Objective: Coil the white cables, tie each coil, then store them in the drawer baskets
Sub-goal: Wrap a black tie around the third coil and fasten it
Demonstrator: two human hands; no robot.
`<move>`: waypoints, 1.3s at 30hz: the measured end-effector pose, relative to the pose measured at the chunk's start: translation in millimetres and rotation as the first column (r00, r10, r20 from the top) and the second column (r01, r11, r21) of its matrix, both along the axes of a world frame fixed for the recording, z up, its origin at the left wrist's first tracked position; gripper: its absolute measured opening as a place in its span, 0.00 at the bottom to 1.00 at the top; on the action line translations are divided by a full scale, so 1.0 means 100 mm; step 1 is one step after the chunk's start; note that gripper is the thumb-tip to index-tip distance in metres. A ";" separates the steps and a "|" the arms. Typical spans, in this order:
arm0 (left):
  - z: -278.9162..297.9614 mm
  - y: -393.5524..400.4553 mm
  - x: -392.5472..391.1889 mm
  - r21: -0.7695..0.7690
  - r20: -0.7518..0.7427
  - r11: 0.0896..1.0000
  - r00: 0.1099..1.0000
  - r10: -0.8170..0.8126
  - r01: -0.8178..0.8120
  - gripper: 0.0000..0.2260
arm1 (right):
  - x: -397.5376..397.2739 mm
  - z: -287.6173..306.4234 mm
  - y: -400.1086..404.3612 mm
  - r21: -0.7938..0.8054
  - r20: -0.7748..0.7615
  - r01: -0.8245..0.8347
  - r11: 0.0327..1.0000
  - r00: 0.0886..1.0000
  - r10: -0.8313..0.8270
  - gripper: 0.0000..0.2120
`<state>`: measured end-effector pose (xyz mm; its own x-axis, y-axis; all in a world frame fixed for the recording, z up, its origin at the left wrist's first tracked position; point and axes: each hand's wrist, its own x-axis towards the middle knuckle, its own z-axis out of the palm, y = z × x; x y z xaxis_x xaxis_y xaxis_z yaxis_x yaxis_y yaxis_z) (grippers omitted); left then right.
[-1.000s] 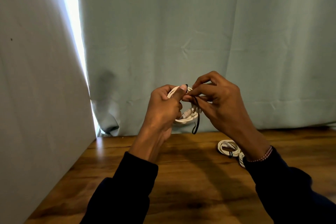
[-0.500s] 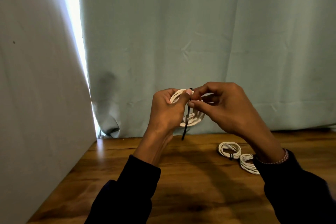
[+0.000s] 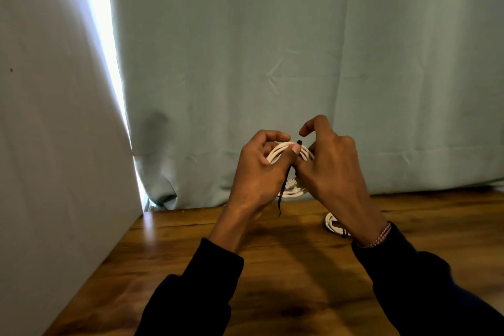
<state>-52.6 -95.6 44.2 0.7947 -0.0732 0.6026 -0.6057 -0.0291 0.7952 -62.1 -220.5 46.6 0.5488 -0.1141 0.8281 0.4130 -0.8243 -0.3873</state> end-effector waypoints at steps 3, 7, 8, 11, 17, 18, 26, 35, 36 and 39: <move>-0.01 0.00 0.00 0.040 0.053 0.999 0.999 0.003 -0.005 0.10 | 0.02 -0.02 0.01 0.016 -0.029 -0.049 0.999 0.998 0.049 0.13; 0.00 0.04 0.03 0.014 0.094 0.999 0.995 0.044 -0.046 0.09 | -0.01 0.02 0.03 0.284 -0.081 -0.219 0.934 0.965 0.251 0.10; 0.01 0.05 0.03 0.002 0.094 0.999 0.994 0.048 -0.049 0.09 | -0.02 0.04 0.02 0.356 -0.083 -0.264 0.896 0.947 0.312 0.11; 0.02 0.05 0.02 -0.027 0.093 0.998 0.994 0.051 -0.049 0.08 | -0.07 0.11 -0.06 0.388 -0.095 -0.373 0.843 0.894 0.439 0.15; 0.07 0.13 0.06 -0.105 0.074 0.994 0.996 0.044 -0.037 0.06 | -0.13 0.19 -0.12 0.356 -0.058 -0.562 0.747 0.784 0.617 0.16; 0.08 0.15 0.06 -0.118 0.068 0.993 0.997 0.036 -0.028 0.05 | -0.13 0.19 -0.10 0.372 -0.018 -0.572 0.731 0.783 0.622 0.15; 0.01 0.06 0.08 -0.020 0.102 0.993 0.988 0.116 -0.114 0.06 | -0.09 0.13 -0.03 0.511 0.196 -0.408 0.757 0.913 0.359 0.24; -0.06 0.03 0.16 -0.006 0.200 0.973 0.953 0.227 -0.231 0.07 | -0.12 0.09 0.02 0.336 0.192 -0.366 0.868 0.929 0.318 0.02; -0.06 0.04 0.16 -0.019 0.183 0.973 0.956 0.231 -0.231 0.08 | -0.12 0.08 0.05 0.341 0.176 -0.357 0.870 0.933 0.314 0.01; -0.06 0.05 0.16 -0.057 0.095 0.980 0.976 0.196 -0.191 0.08 | -0.08 0.01 0.15 0.411 0.143 -0.363 0.836 0.932 0.334 0.02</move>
<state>-36.3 -90.2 38.3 0.7267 0.1067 0.6786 -0.6685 -0.1178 0.7344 -70.3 -205.7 47.1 0.5671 -0.2727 0.7772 0.6771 -0.3829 -0.6284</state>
